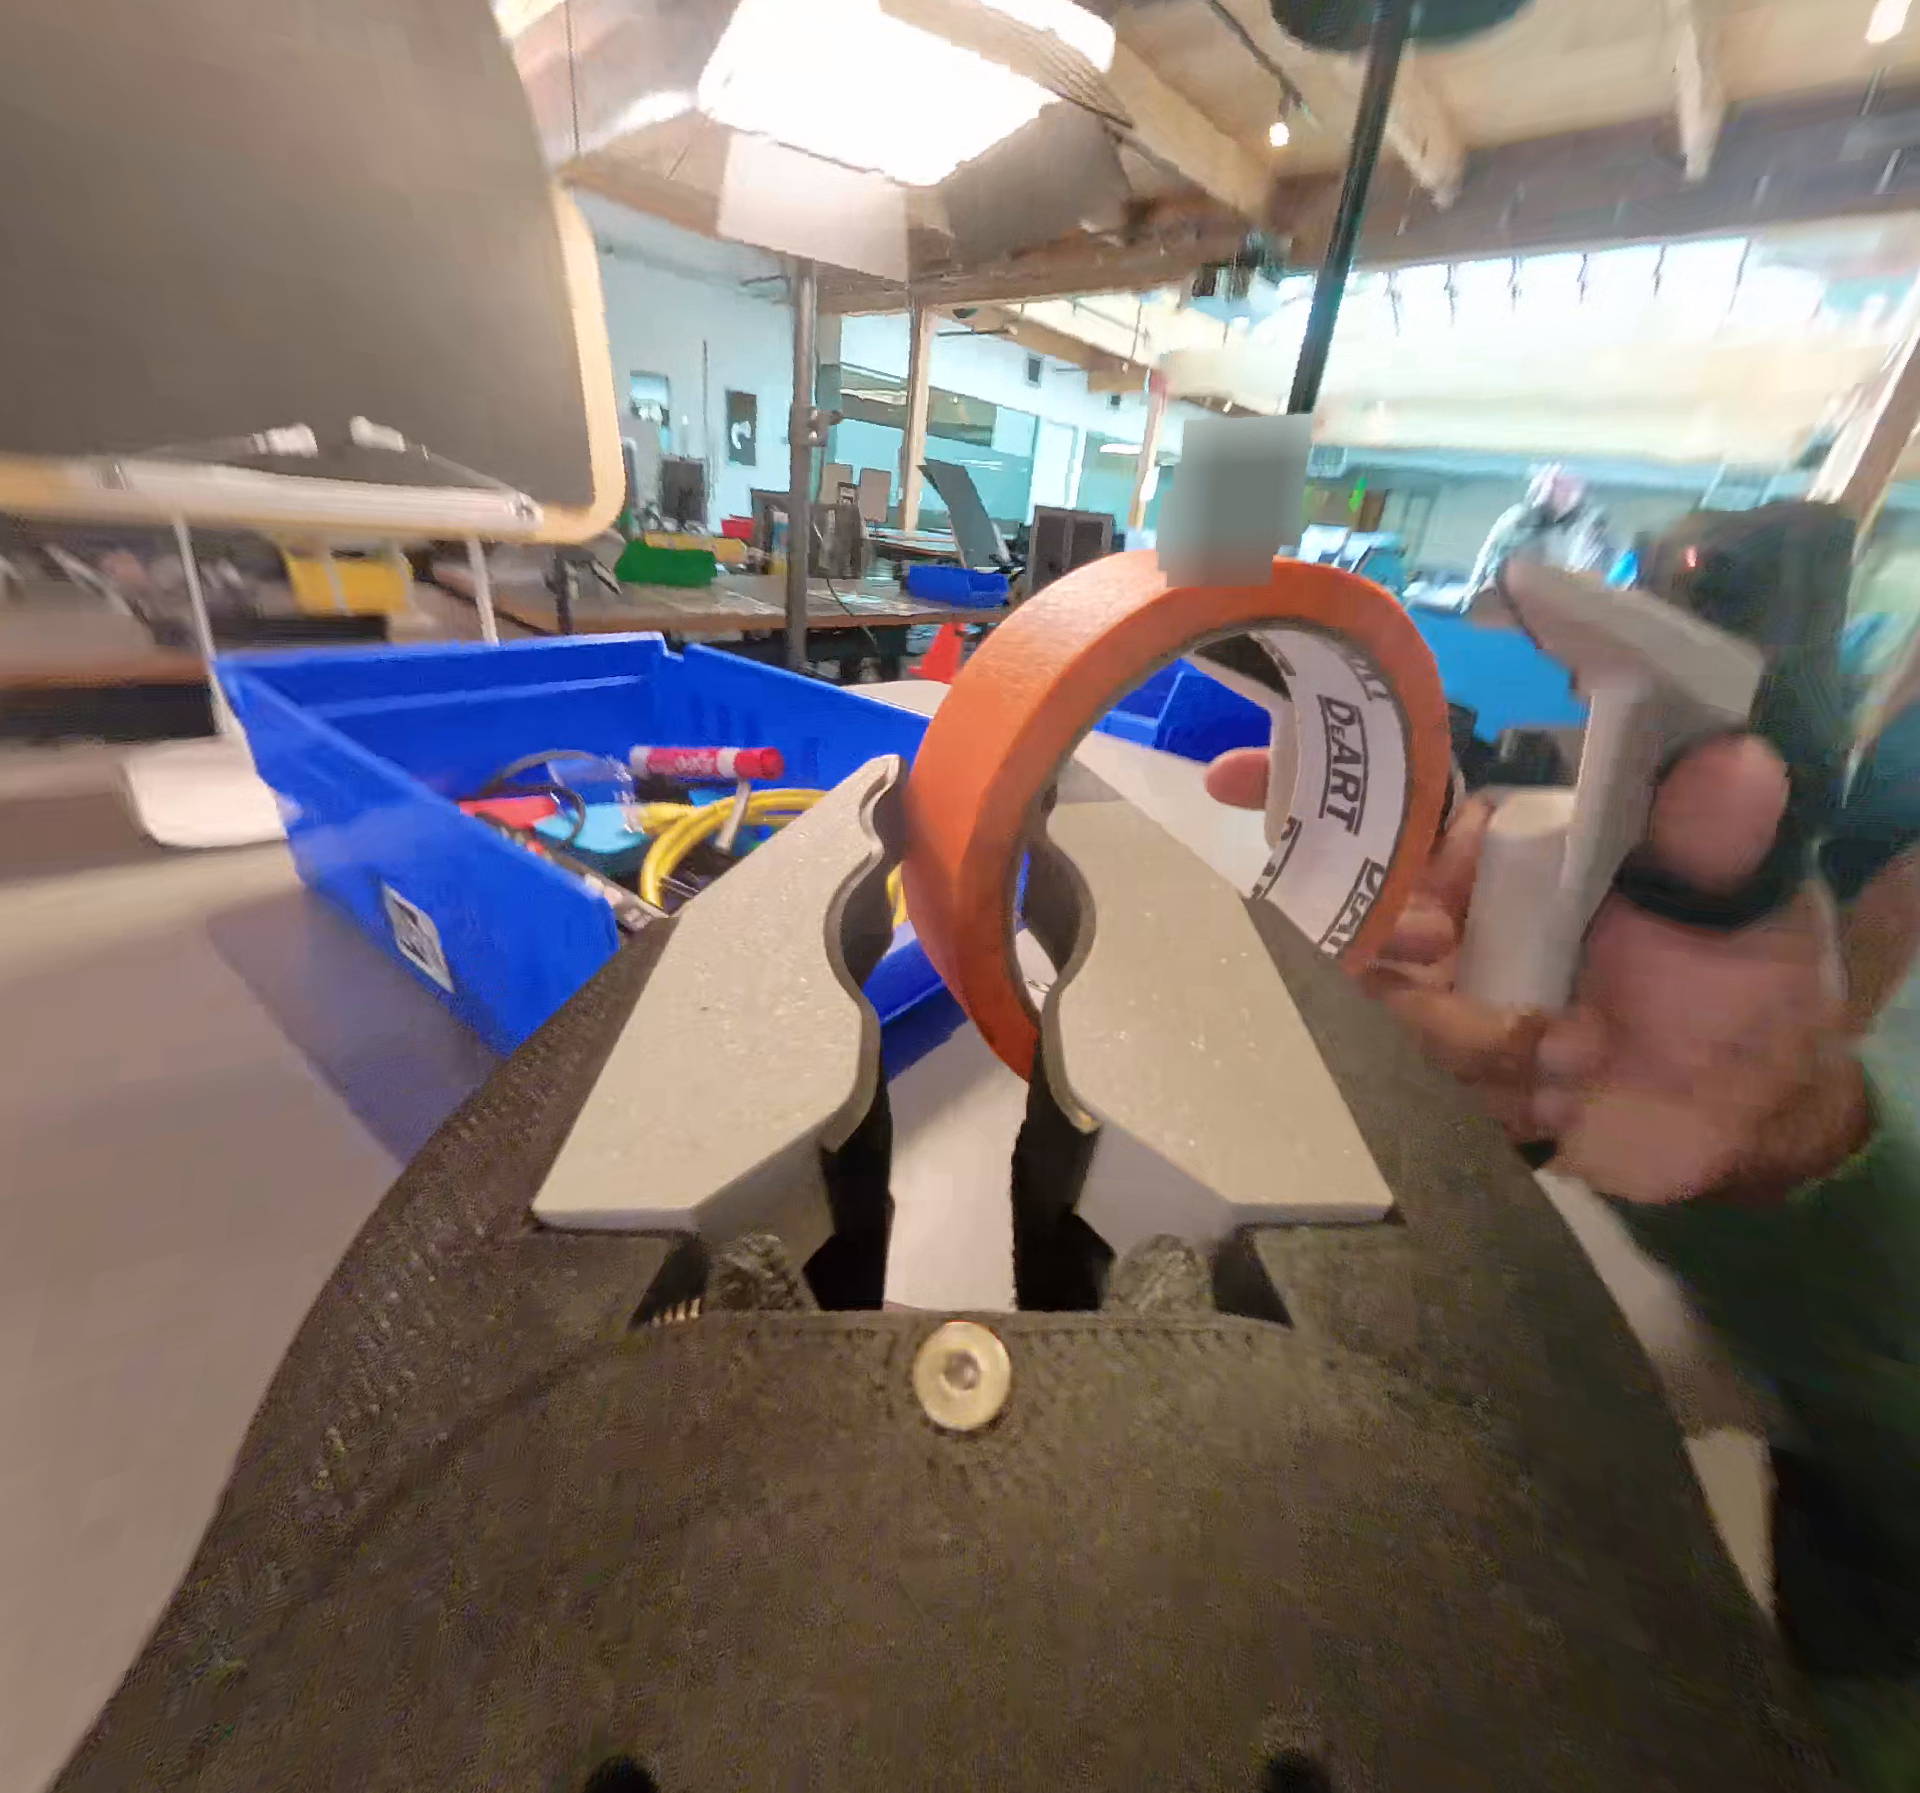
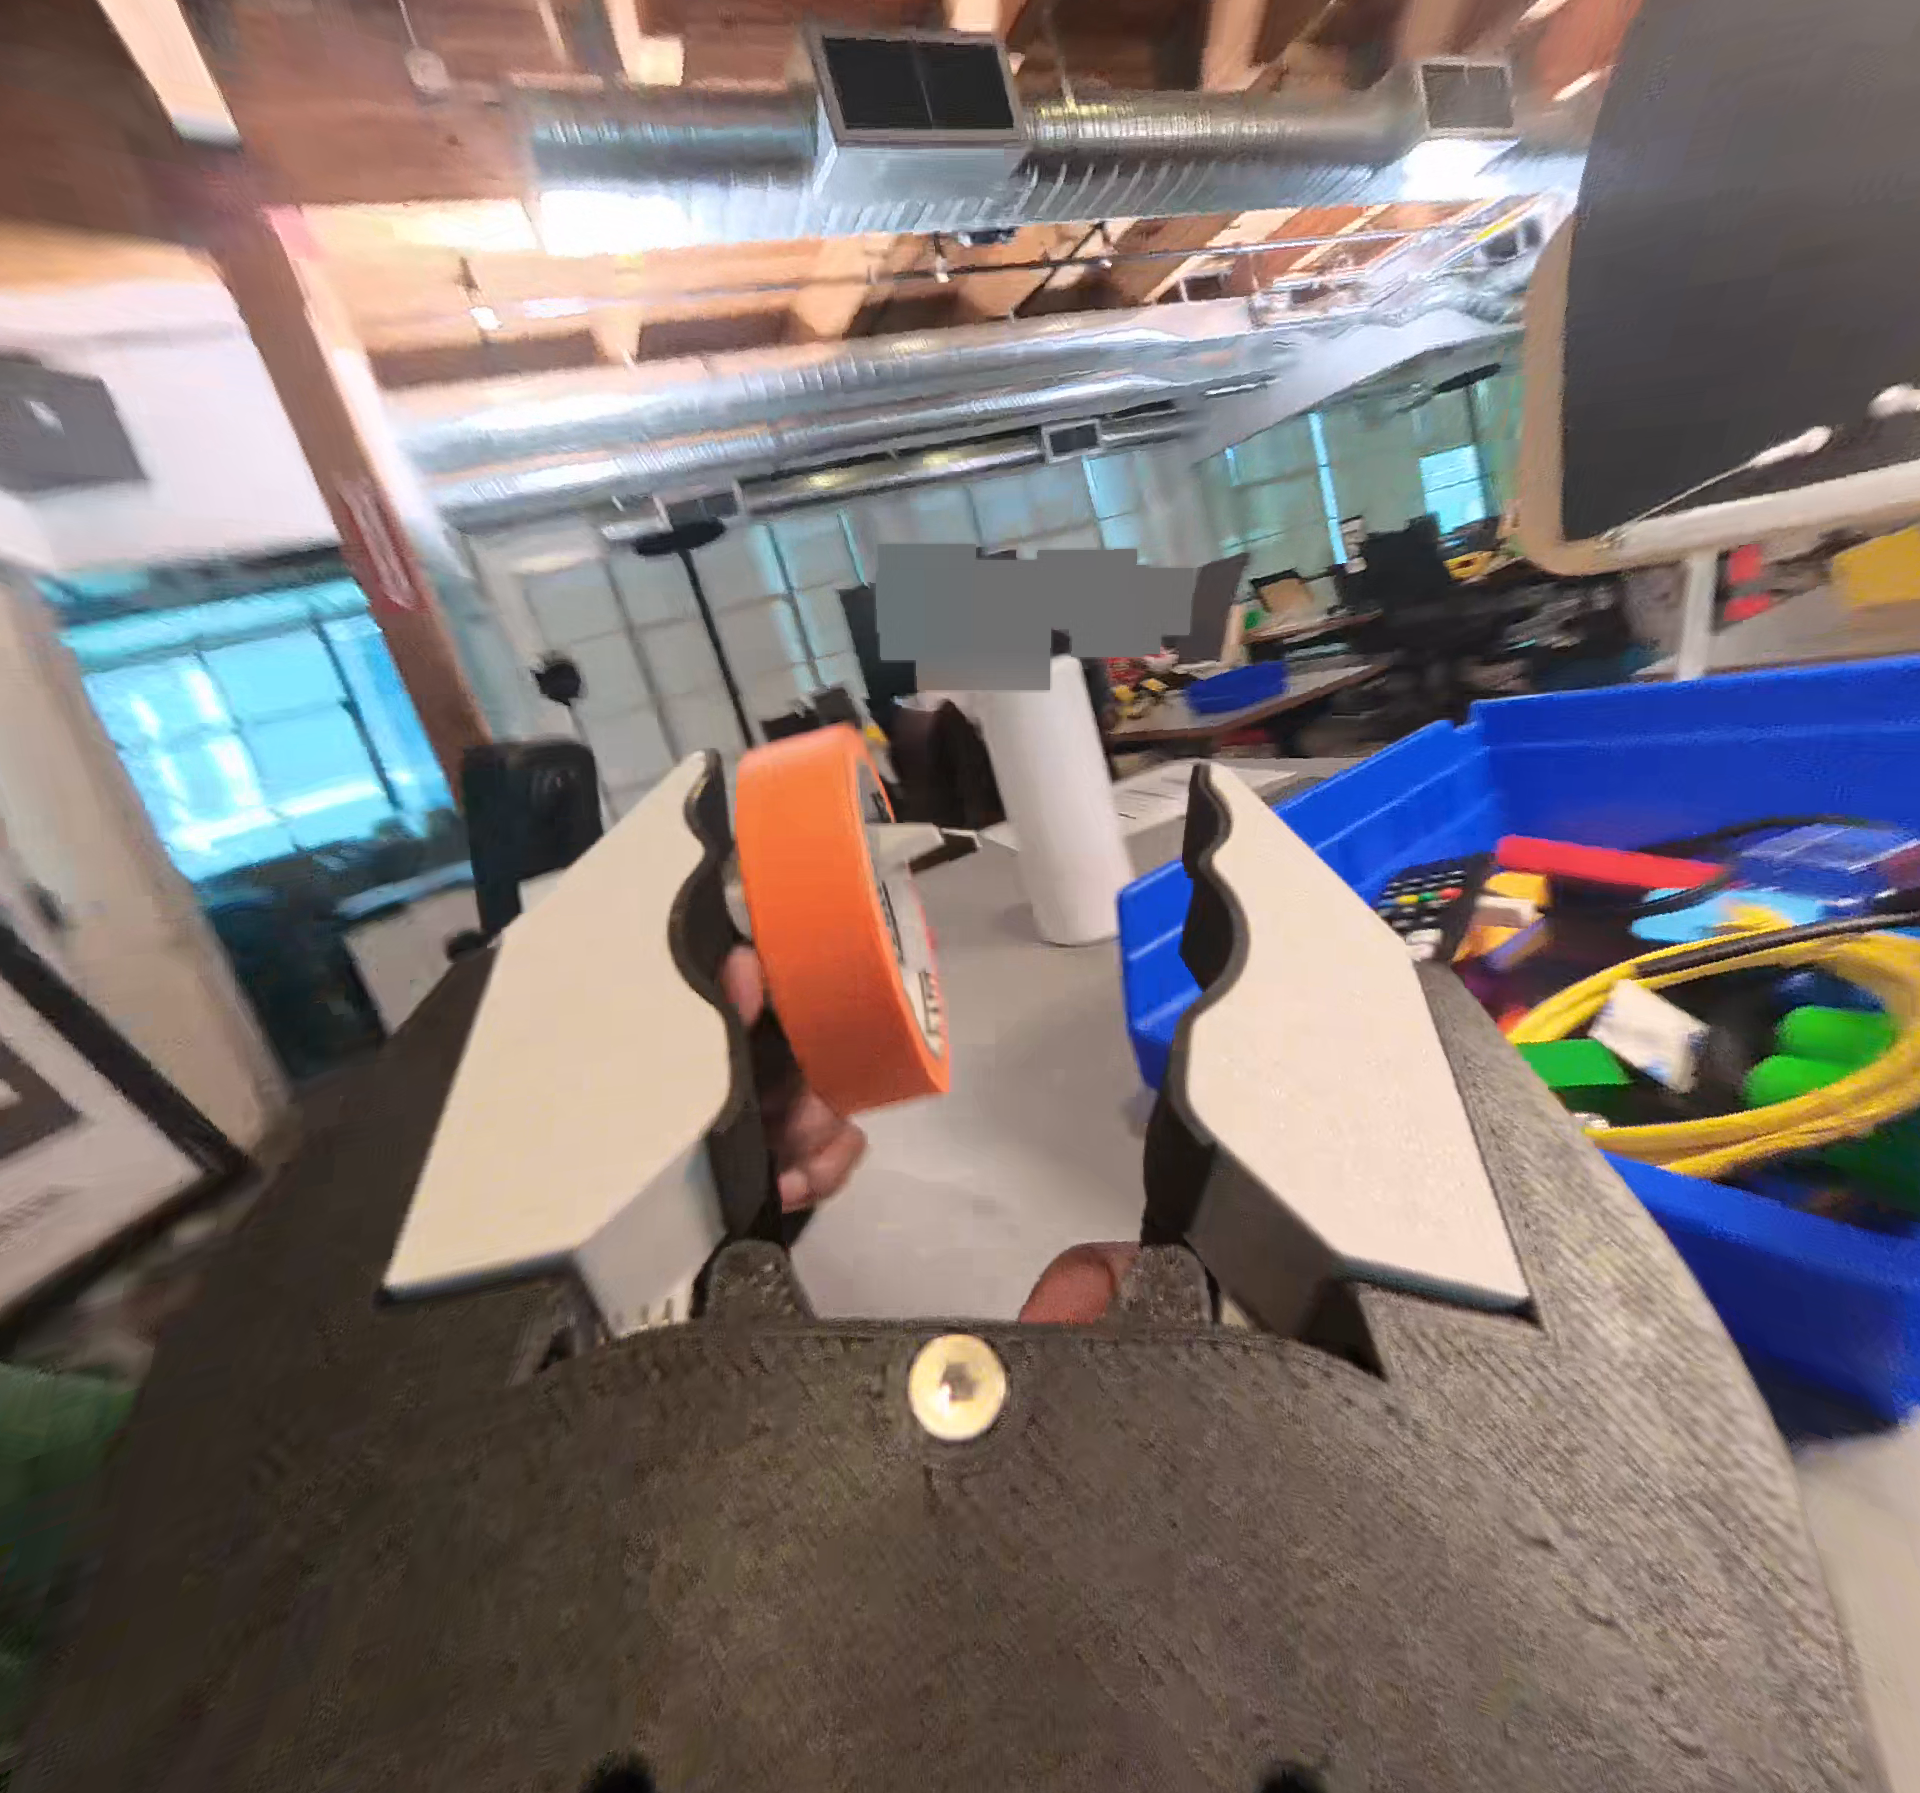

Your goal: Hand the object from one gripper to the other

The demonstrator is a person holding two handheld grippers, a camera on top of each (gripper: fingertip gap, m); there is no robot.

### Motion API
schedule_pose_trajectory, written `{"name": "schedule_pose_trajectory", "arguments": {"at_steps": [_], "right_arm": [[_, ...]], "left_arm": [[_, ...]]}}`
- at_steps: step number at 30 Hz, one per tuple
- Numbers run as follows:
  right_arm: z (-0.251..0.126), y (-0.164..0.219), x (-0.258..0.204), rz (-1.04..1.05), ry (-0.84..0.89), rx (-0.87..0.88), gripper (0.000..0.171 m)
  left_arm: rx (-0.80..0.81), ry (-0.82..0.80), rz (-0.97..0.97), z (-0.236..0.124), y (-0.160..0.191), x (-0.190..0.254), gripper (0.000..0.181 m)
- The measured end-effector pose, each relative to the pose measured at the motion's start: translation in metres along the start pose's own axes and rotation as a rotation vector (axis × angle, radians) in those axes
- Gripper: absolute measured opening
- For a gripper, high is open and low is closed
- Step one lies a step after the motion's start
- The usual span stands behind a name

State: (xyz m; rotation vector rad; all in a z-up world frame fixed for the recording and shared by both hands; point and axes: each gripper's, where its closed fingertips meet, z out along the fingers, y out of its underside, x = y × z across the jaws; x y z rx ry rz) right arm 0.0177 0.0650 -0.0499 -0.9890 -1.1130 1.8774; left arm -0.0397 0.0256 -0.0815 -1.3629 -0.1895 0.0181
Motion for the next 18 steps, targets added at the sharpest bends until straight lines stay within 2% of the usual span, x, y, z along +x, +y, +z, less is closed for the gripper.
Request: {"name": "schedule_pose_trajectory", "arguments": {"at_steps": [4, 7, 9, 12, 13, 16, 18], "right_arm": [[0.012, 0.031, -0.016, -0.329, 0.038, -0.144, 0.094], [0.017, 0.052, -0.022, -0.445, 0.030, -0.235, 0.092], [0.018, 0.060, -0.021, -0.473, 0.033, -0.270, 0.074], [0.015, 0.054, -0.024, -0.567, 0.048, -0.233, 0.033], [0.015, 0.050, -0.018, -0.613, 0.099, -0.224, 0.032], [0.010, 0.039, 0.008, -0.865, 0.330, -0.224, 0.028], [0.008, 0.041, 0.020, -1.009, 0.431, -0.267, 0.028]], "left_arm": [[-0.004, -0.015, -0.231, -0.003, 0.006, -0.020, 0.019], [0.014, -0.023, -0.289, -0.005, 0.006, -0.026, 0.019], [0.040, 0.037, -0.310, -0.004, 0.001, -0.018, 0.019], [0.039, 0.111, -0.368, -0.001, 0.001, -0.007, 0.021], [0.032, 0.112, -0.390, 0.000, 0.003, -0.008, 0.022], [0.021, 0.069, -0.475, 0.002, 0.009, -0.019, 0.046], [0.011, 0.061, -0.533, 0.002, 0.012, -0.024, 0.051]]}}
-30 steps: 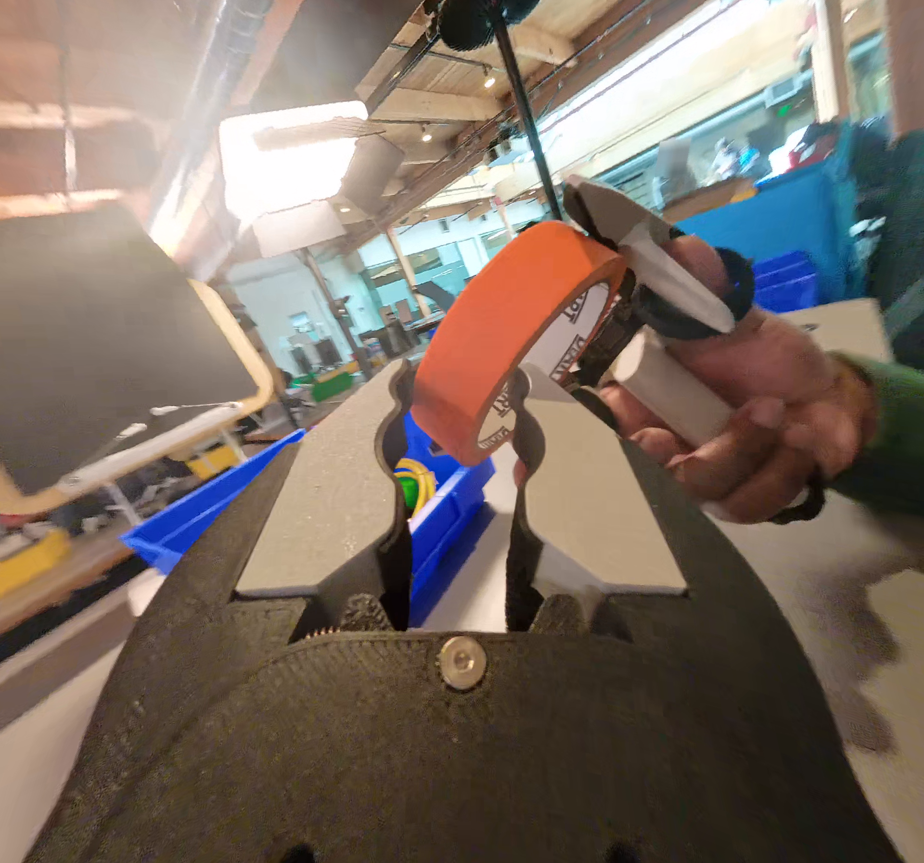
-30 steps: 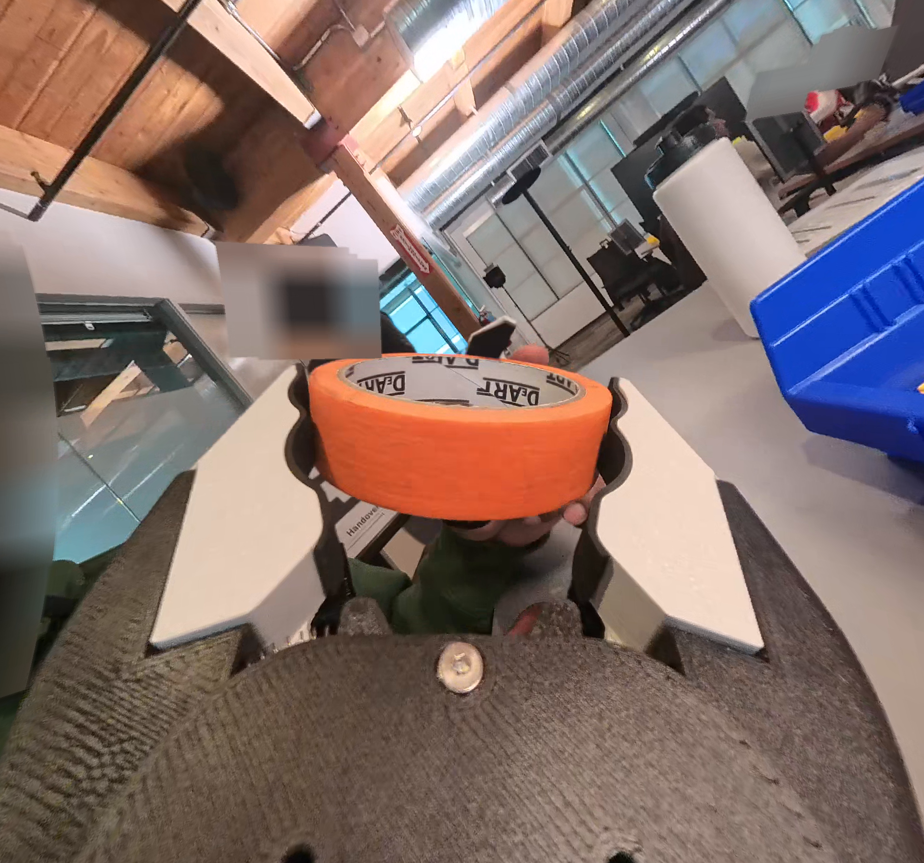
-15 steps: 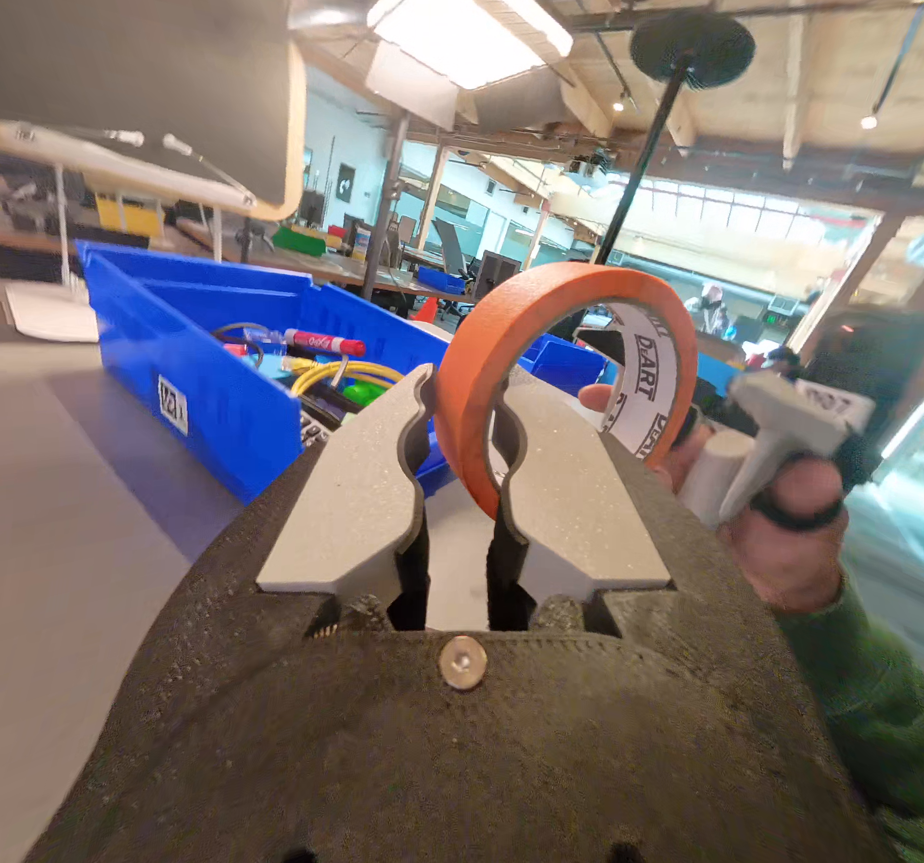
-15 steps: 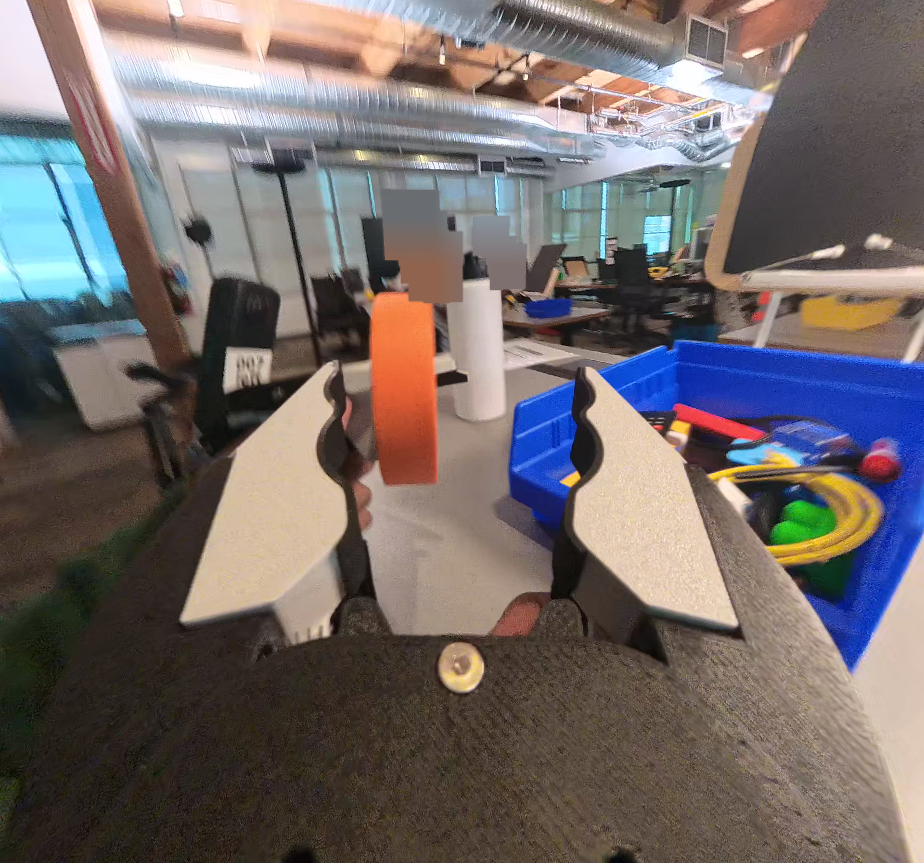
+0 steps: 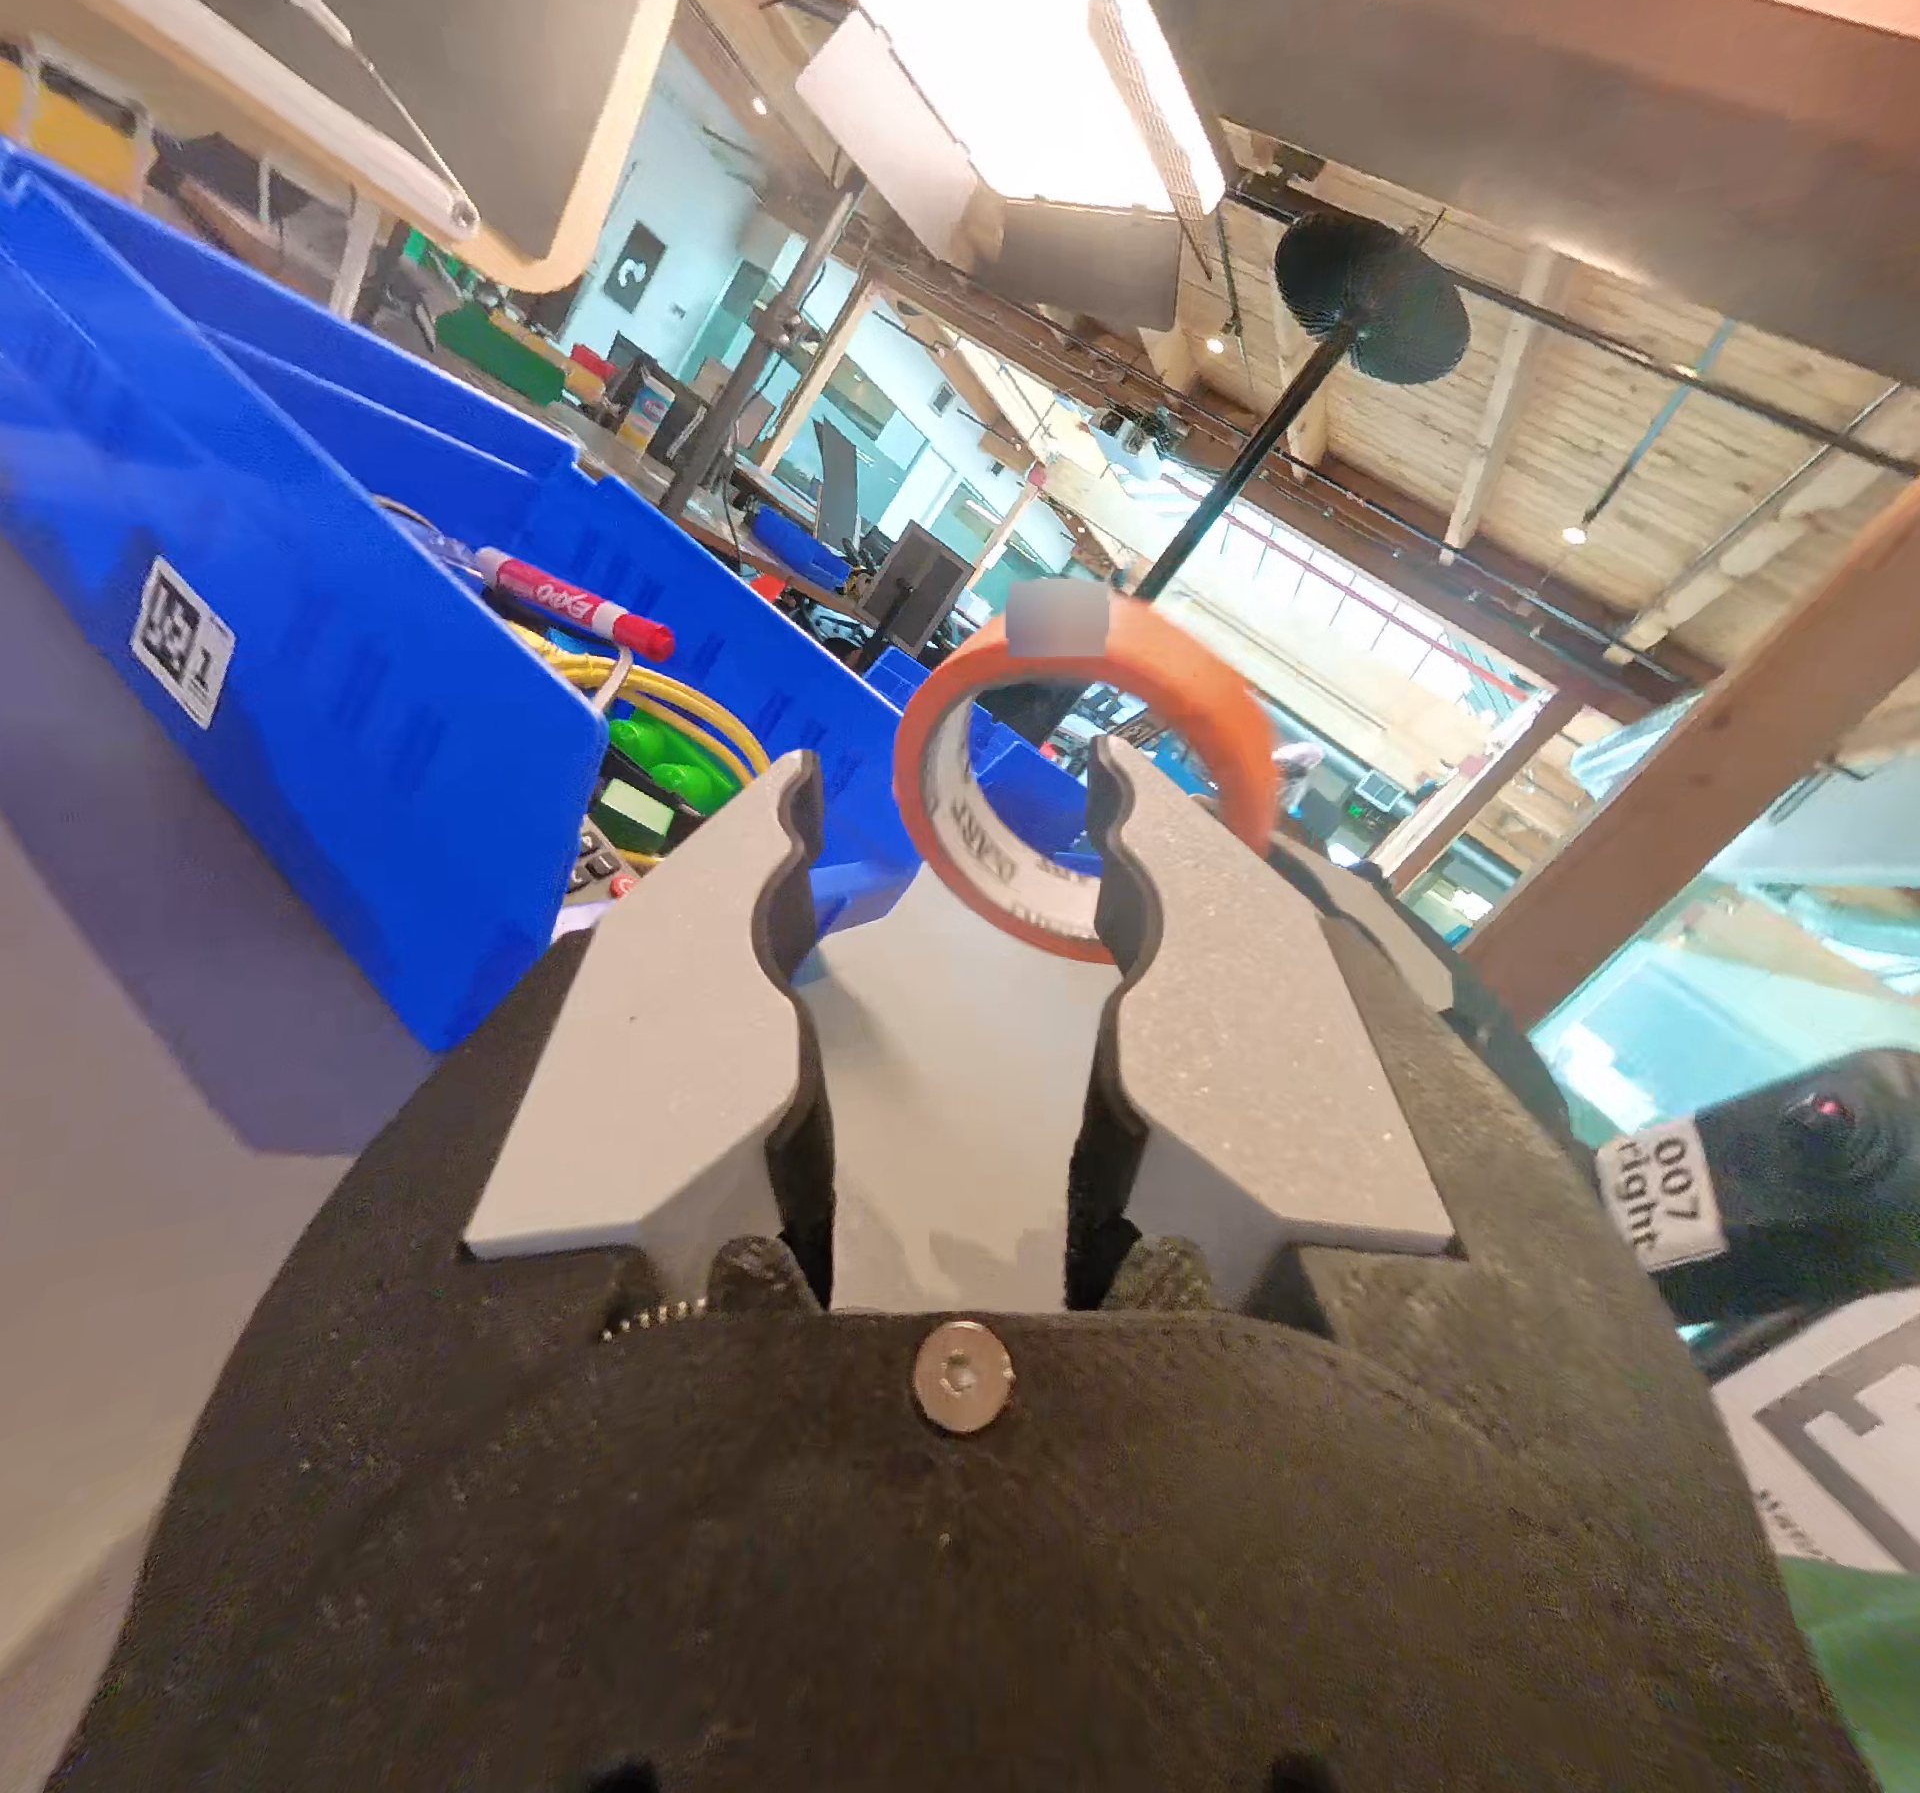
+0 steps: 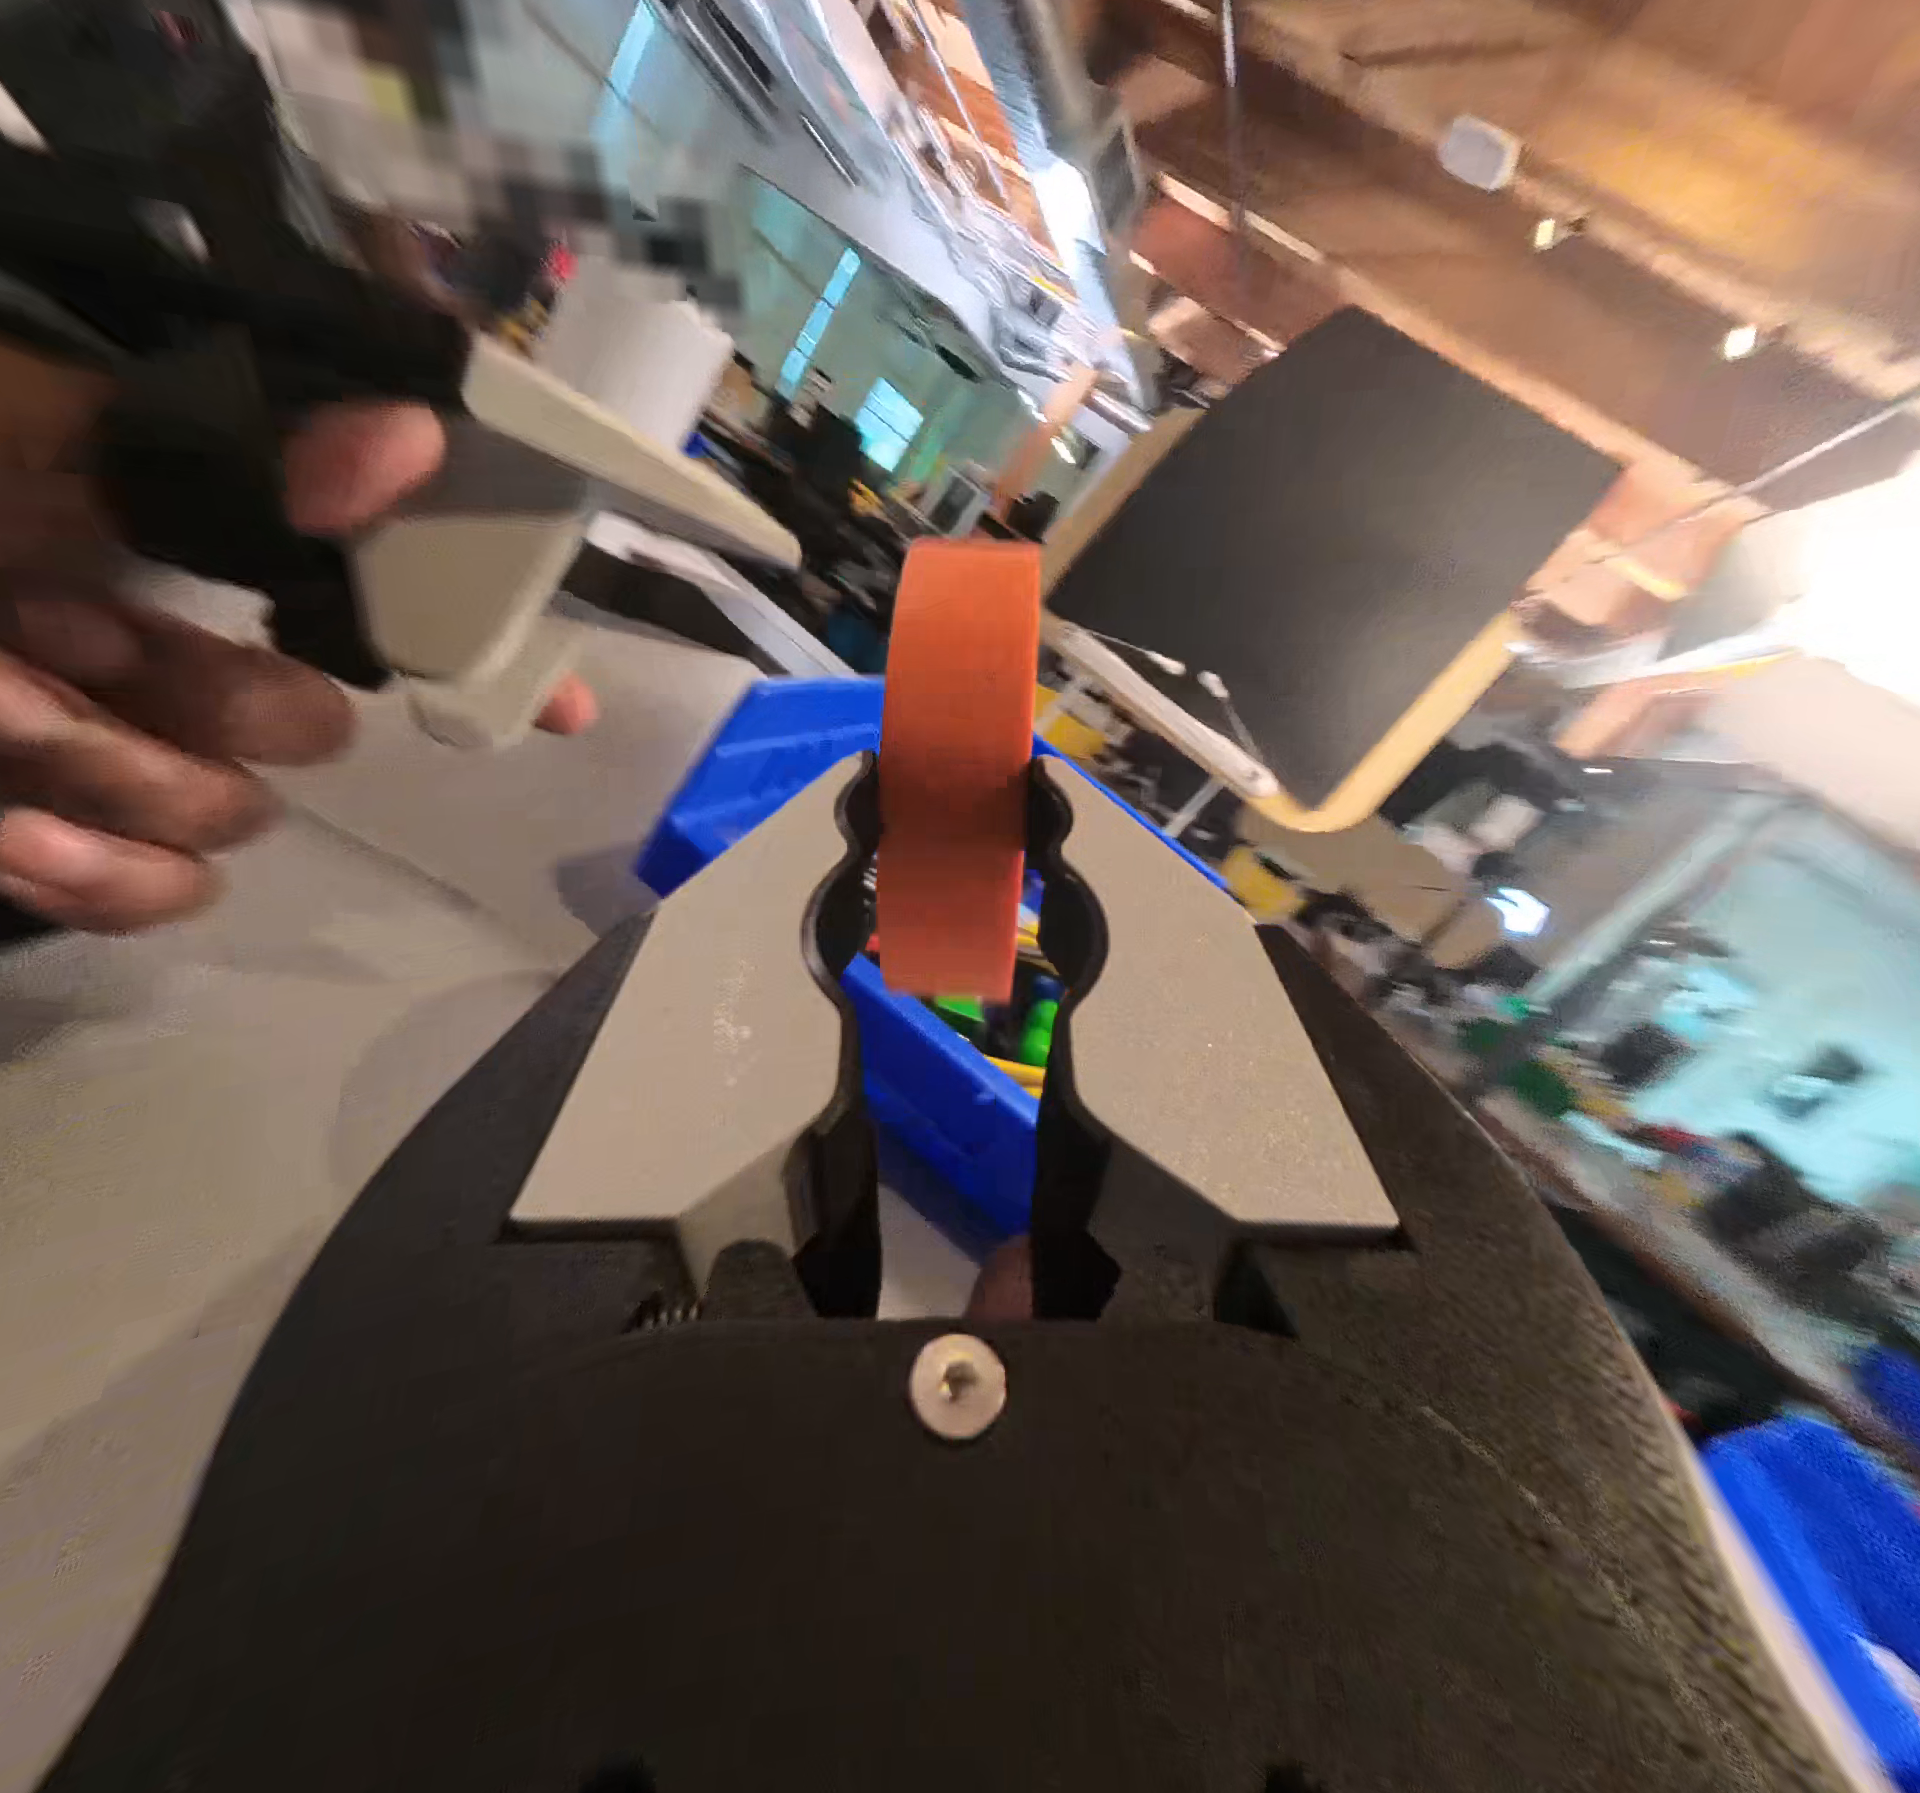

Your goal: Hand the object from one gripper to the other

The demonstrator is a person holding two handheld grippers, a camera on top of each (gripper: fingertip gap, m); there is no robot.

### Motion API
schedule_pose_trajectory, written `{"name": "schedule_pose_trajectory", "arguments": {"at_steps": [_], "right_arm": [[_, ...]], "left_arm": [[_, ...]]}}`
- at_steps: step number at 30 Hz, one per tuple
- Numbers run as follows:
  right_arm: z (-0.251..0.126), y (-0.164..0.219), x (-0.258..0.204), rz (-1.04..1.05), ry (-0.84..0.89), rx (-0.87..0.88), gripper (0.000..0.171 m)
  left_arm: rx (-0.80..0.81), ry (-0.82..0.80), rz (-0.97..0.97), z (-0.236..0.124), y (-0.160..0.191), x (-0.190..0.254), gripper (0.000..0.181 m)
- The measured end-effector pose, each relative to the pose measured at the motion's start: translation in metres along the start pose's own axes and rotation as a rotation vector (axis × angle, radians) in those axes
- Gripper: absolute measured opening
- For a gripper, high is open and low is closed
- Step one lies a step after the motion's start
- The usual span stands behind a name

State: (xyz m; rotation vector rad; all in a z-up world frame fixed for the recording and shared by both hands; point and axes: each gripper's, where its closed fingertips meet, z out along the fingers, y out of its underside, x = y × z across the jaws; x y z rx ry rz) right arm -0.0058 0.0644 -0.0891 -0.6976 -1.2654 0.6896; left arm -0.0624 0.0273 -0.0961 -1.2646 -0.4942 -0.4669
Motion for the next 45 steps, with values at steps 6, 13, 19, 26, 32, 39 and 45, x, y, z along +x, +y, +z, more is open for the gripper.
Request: {"name": "schedule_pose_trajectory", "arguments": {"at_steps": [6, 13, 19, 26, 32, 39, 45], "right_arm": [[0.006, 0.012, -0.015, -0.185, 0.014, -0.087, 0.028], [0.006, 0.011, -0.019, -0.200, 0.001, -0.081, 0.028], [0.006, 0.008, -0.019, -0.167, -0.008, -0.061, 0.028], [-0.001, -0.018, -0.008, 0.141, -0.081, 0.074, 0.027], [-0.014, -0.040, 0.020, 0.661, -0.243, 0.249, 0.028], [-0.024, -0.063, 0.018, 1.094, -0.559, 0.387, 0.027], [-0.017, -0.057, 0.006, 1.180, -0.620, 0.313, 0.028]], "left_arm": [[-0.118, 0.113, -0.055, 0.008, 0.022, 0.018, 0.053], [-0.221, 0.100, -0.059, 0.012, 0.041, 0.017, 0.054], [-0.217, 0.105, -0.040, 0.012, 0.041, 0.019, 0.054], [-0.052, 0.078, 0.179, 0.005, 0.016, 0.025, 0.059], [0.093, 0.084, 0.299, -0.006, -0.005, 0.037, 0.070], [0.025, 0.278, 0.104, -0.011, 0.010, 0.055, 0.072], [-0.067, 0.408, 0.045, -0.018, 0.027, 0.069, 0.029]]}}
